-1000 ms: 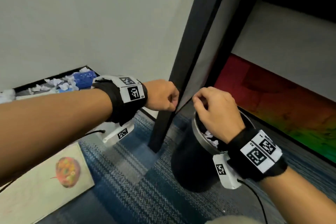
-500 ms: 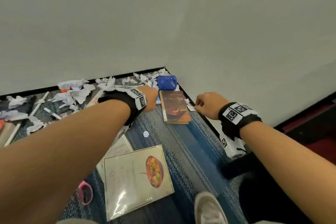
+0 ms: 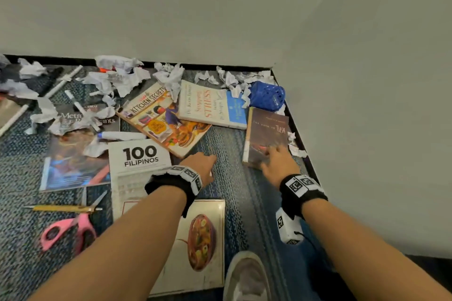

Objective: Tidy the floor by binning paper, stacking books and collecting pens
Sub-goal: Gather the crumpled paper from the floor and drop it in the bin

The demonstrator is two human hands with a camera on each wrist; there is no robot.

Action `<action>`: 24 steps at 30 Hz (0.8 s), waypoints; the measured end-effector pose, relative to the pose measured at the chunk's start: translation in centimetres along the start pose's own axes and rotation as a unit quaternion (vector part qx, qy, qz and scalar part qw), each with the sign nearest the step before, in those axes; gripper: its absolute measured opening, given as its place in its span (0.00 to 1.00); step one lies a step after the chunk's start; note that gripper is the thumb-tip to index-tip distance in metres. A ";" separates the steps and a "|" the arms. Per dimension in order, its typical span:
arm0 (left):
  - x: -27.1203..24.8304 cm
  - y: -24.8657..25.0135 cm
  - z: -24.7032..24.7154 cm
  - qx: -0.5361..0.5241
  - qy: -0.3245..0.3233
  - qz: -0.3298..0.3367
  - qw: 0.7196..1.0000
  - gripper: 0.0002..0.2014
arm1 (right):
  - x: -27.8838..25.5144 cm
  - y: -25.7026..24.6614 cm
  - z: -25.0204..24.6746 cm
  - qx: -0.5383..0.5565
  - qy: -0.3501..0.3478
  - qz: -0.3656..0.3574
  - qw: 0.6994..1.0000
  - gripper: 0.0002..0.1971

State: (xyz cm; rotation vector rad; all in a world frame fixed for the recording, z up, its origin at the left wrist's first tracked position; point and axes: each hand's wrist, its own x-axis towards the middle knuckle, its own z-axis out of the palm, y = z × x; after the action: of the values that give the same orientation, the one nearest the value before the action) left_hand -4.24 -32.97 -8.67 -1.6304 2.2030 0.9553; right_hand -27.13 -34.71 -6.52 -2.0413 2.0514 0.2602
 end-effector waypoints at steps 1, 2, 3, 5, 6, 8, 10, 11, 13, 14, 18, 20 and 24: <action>0.6 0.1 0.4 0.005 -0.008 -0.005 1.000 0.17 | 0.8 1.3 0.0 -0.013 0.023 0.028 0.999 0.21; 1.2 0.3 0.5 0.021 -0.012 -0.008 1.000 0.16 | 1.6 2.7 -0.3 -0.034 0.045 0.056 0.997 0.24; 1.7 0.5 0.3 0.041 -0.015 -0.008 0.999 0.14 | 2.2 4.1 -0.7 -0.051 0.049 0.083 0.994 0.26; 2.0 0.9 0.2 0.055 -0.031 -0.024 0.998 0.12 | 3.1 6.6 -1.4 -0.067 0.003 0.103 0.992 0.26; 2.0 1.2 0.0 0.056 -0.040 -0.040 0.997 0.12 | 3.6 7.7 -1.5 -0.066 -0.024 0.098 0.993 0.25; 1.8 1.9 -0.5 0.058 -0.045 -0.068 0.995 0.12 | 4.1 9.1 -1.5 -0.046 -0.074 0.086 0.992 0.27; 1.7 3.3 -1.5 0.035 -0.023 -0.076 0.996 0.09 | 4.5 9.6 -1.3 -0.011 -0.082 0.074 0.994 0.29; 1.7 4.3 -2.4 0.027 -0.006 -0.076 0.997 0.08 | 4.6 9.6 -1.3 0.001 -0.072 0.065 0.995 0.30; 2.5 5.8 -4.1 0.020 0.048 -0.065 0.997 0.09 | 5.3 9.4 -0.9 0.024 -0.047 0.036 0.998 0.27; 3.1 6.2 -4.8 0.023 0.073 -0.056 0.995 0.12 | 5.8 9.4 -0.6 0.033 -0.043 0.022 0.998 0.24; 4.5 5.3 -7.2 0.061 0.128 -0.062 0.988 0.08 | 7.5 9.3 0.0 0.044 -0.037 0.043 0.997 0.24; 5.0 4.5 -8.6 0.075 0.112 -0.078 0.988 0.12 | 7.5 9.5 -0.3 0.035 -0.020 0.059 0.997 0.21; 7.0 3.9 -12.0 0.087 0.102 -0.073 0.988 0.12 | 8.7 9.4 -1.4 0.037 0.046 0.070 0.996 0.13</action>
State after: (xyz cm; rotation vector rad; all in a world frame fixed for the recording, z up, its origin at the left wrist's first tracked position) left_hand -8.03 -45.21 -1.99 -1.8456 2.1854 0.5630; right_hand -36.55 -43.34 -8.06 -1.9023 2.2282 0.1129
